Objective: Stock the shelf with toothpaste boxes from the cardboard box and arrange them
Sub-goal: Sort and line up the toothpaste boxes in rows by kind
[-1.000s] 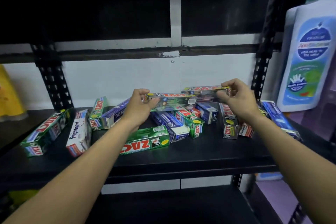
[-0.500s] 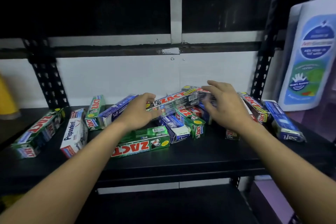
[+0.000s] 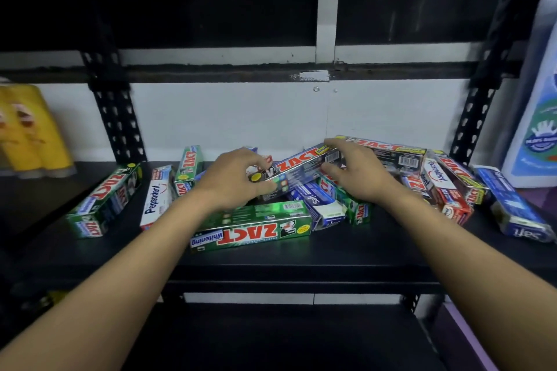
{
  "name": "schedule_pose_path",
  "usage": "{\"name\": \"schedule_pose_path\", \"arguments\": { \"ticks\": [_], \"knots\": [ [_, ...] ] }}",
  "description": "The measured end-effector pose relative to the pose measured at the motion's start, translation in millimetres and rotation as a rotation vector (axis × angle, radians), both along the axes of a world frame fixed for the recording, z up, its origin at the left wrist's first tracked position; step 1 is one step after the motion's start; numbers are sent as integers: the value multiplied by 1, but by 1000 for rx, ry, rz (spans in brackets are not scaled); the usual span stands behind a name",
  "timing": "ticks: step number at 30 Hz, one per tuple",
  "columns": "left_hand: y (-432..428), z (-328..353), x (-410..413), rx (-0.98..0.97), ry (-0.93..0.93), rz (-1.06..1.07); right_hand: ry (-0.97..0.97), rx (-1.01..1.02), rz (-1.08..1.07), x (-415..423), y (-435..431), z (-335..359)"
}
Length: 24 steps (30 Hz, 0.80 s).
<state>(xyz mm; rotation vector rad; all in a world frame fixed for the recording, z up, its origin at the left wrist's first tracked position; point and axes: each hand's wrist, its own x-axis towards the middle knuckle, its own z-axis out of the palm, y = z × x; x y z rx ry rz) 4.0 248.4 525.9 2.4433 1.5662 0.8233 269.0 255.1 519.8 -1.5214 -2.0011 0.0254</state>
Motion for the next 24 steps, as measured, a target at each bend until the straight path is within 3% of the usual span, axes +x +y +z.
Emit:
{"name": "schedule_pose_path", "arguments": {
  "ticks": [9,18,24],
  "knots": [
    [-17,9,-60,141,-10,96,-147,169,32,-45,-15,11],
    [-53,-13,-181,372,-75,361,-204,77,303,-154,-17,13],
    [-59,-55,-222,166,-222,455,-238,-24,457,-221,-18,7]
  ]
}}
